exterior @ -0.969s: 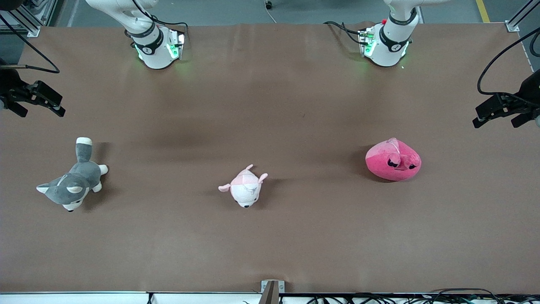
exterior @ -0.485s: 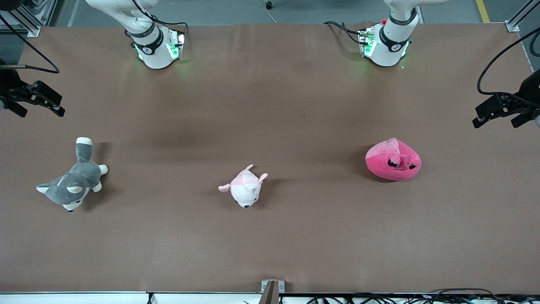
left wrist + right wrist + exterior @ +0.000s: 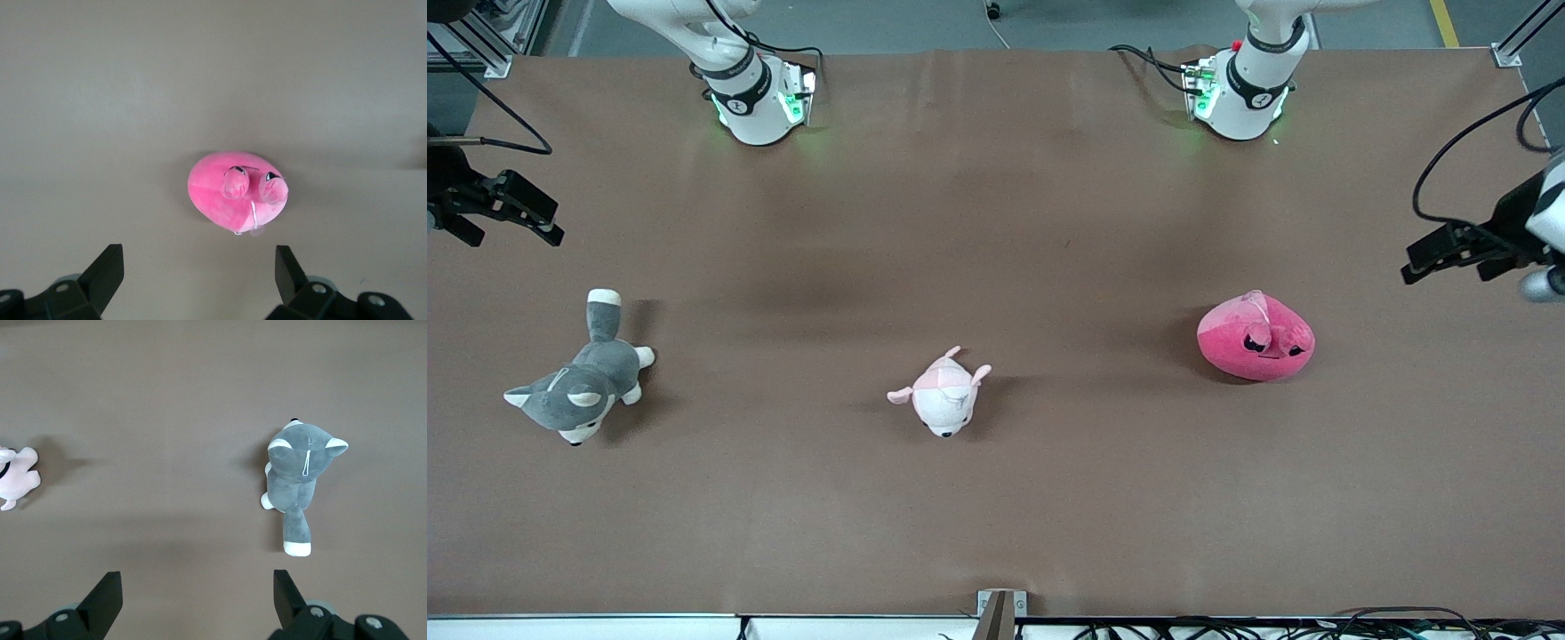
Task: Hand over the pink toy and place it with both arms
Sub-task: 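Reach the left gripper down and grasp the pink plush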
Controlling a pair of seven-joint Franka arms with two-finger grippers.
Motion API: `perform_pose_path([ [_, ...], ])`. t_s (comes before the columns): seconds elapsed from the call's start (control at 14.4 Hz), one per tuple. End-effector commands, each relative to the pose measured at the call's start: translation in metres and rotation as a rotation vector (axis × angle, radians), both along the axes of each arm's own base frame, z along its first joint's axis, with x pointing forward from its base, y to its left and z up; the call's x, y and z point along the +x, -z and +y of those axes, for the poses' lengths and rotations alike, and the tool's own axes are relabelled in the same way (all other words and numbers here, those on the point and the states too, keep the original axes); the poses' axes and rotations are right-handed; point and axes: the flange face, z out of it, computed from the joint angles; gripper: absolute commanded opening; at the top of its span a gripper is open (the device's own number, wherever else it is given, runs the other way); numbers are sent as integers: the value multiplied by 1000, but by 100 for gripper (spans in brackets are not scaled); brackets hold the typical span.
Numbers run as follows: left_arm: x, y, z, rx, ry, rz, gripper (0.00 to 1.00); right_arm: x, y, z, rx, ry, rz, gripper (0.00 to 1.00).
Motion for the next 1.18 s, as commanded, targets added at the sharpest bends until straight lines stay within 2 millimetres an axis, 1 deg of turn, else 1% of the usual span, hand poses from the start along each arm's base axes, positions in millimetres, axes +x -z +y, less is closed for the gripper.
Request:
perform_pose_path([
  [0.0,11,47,-5,-7,-15,73,100,-3,-2,-2,-8,2,-3,100],
  [0.14,16,86,-7,-7,-13,125,100,-3,-2,-2,-8,6,-3,100],
  [0.35,12,143,-11,-5,-12,111,100,-2,-1,-4,-8,9,-3,100],
  [0.42,10,159,-14,-5,-10,95,100,-2,0,-9,-8,21,-1,100],
  [0.55,10,186,-22,-6,0,91,100,-2,0,-10,-8,22,-1,100],
  [0.83,12,213,-25,-10,0,128,100,-3,0,-10,-8,23,2,100],
  [1.04,16,232,-29,-47,-22,136,100,-2,0,-10,-8,23,0,100],
  [1.11,18,237,-31,-49,-20,135,94,-3,0,-10,-8,23,2,100],
])
